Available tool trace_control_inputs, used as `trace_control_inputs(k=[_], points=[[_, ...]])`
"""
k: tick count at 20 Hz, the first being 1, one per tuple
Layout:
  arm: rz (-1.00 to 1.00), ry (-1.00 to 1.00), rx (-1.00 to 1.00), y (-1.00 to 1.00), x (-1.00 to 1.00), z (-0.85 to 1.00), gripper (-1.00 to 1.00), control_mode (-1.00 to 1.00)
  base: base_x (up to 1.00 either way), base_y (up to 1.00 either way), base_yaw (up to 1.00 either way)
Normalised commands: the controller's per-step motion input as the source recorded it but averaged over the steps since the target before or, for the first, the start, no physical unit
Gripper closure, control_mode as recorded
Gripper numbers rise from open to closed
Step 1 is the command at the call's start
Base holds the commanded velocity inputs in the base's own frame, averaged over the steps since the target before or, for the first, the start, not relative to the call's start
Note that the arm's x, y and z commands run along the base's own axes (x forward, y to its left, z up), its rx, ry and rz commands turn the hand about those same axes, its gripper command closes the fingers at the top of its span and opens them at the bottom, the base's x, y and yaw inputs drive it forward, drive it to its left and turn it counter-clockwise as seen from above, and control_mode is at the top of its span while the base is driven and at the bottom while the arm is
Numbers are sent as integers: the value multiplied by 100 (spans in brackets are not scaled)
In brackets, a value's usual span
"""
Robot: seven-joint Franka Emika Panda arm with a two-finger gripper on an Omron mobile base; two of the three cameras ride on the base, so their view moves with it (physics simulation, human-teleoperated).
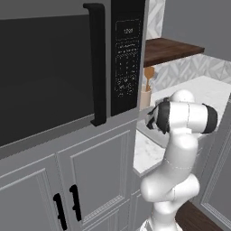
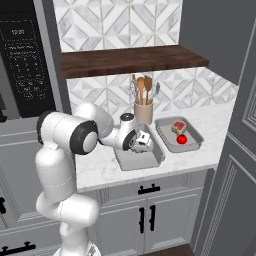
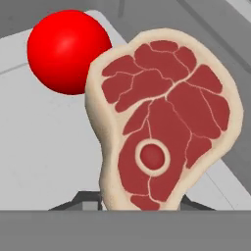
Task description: Place one tomato and one steak in each tupperware on the nearby counter, to pack two identical lunches.
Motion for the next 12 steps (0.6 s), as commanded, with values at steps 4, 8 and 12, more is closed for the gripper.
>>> trace_control_inputs(k=[4,8,12], points=[[0,16,0,1,32,-62,100,-100,0,0,0],[0,5,0,4,17,-32,-100,-100,0,0,0],[0,0,0,0,-8,-1,-100,-100,0,0,0]])
